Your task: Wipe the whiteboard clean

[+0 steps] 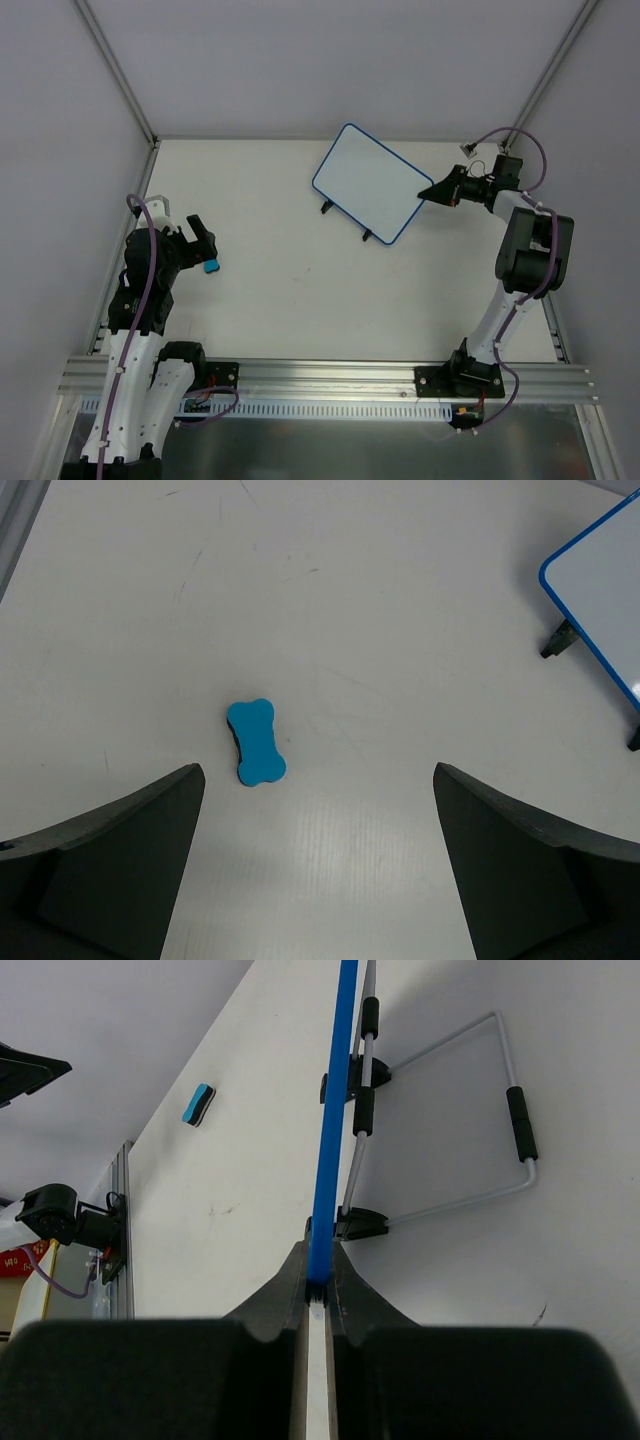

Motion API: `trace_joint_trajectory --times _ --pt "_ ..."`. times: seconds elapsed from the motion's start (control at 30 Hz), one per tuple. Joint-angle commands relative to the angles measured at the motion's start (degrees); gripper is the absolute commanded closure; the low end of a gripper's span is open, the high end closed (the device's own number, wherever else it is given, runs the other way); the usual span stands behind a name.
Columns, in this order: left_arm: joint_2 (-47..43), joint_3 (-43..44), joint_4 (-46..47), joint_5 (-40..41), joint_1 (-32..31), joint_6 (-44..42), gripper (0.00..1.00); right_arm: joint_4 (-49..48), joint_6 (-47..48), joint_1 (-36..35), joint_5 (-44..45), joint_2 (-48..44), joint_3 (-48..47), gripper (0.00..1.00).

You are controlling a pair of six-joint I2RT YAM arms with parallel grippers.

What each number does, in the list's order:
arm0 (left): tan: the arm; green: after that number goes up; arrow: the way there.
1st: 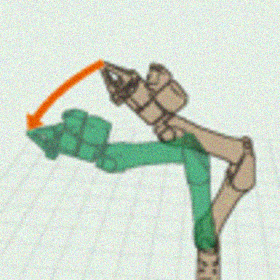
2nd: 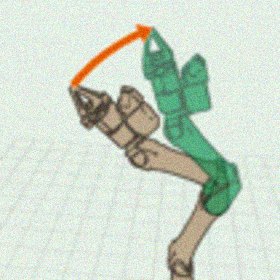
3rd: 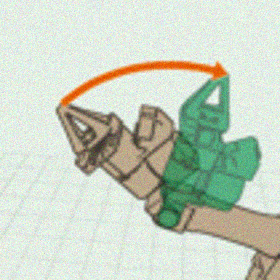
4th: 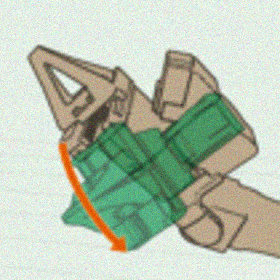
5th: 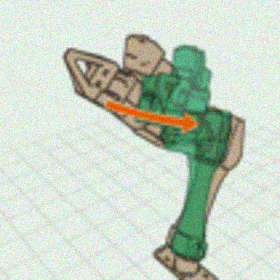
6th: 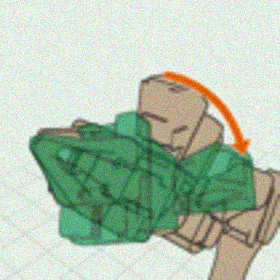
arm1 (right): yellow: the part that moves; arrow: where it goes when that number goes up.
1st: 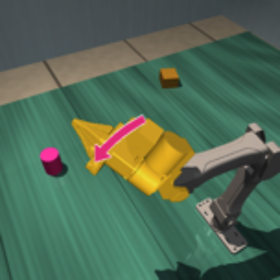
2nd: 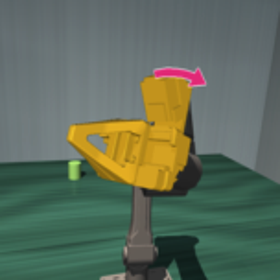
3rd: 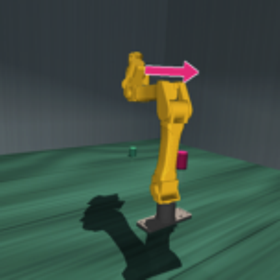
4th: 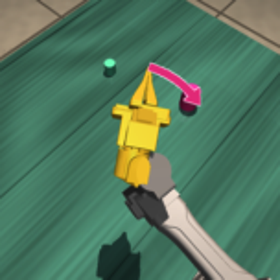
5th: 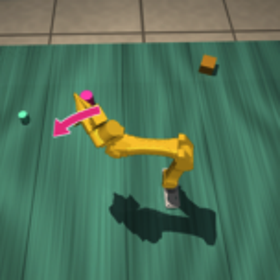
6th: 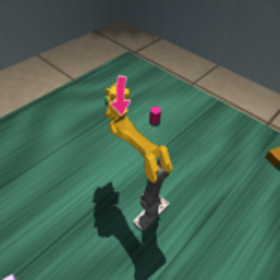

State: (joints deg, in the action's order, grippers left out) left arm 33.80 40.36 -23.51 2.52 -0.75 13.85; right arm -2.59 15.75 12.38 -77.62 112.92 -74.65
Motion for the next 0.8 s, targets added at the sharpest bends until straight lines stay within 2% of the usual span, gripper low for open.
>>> trace_joint_trajectory --times 0.0,0.17,0.27,0.37,0.47,0.57,0.63,0.67,0.77 --pt "-0.1 -0.2 -0.4 -0.2 -0.3 -1.3 0.01 -1.5 1.7 0.5 -5.1 -0.1 -1.2 0.93" --pt "-0.1 -0.2 -0.4 -0.2 -0.3 -1.4 0.01 -1.3 1.7 0.5 -4.4 -0.2 -0.9 0.77" --pt "-0.1 -0.2 -0.4 -0.3 -0.3 -1.4 0.01 -0.7 2.2 0.5 -3.9 -0.9 -0.9 0.75" --pt "-0.1 -0.3 -0.5 -0.2 -0.3 -1.4 0.01 0.1 2.9 0.5 -2.6 -1.7 -1.1 0.61" --pt "-0.2 -0.3 -0.5 -0.2 -0.3 -1.5 0.01 0.7 3.3 0.6 -1.6 -1.9 -1.0 0.56" --pt "-0.2 -0.3 -0.5 -0.2 -0.3 -1.5 0.01 1.1 3.8 1.2 -0.1 -2.4 -0.3 0.40" --pt "-0.3 -0.3 -0.5 -0.2 -0.3 -1.5 0.01 1.2 4.1 2.1 1.2 -3.4 0.4 0.32" --pt "-0.3 -0.3 -0.5 -0.2 -0.3 -1.4 0.01 1.2 4.1 2.5 3.7 -3.9 1.3 0.23" --pt "-0.4 -0.2 -0.5 -0.5 -0.4 -1.2 0.01 1.9 4.7 3.3 7.0 -7.2 2.6 0.09"
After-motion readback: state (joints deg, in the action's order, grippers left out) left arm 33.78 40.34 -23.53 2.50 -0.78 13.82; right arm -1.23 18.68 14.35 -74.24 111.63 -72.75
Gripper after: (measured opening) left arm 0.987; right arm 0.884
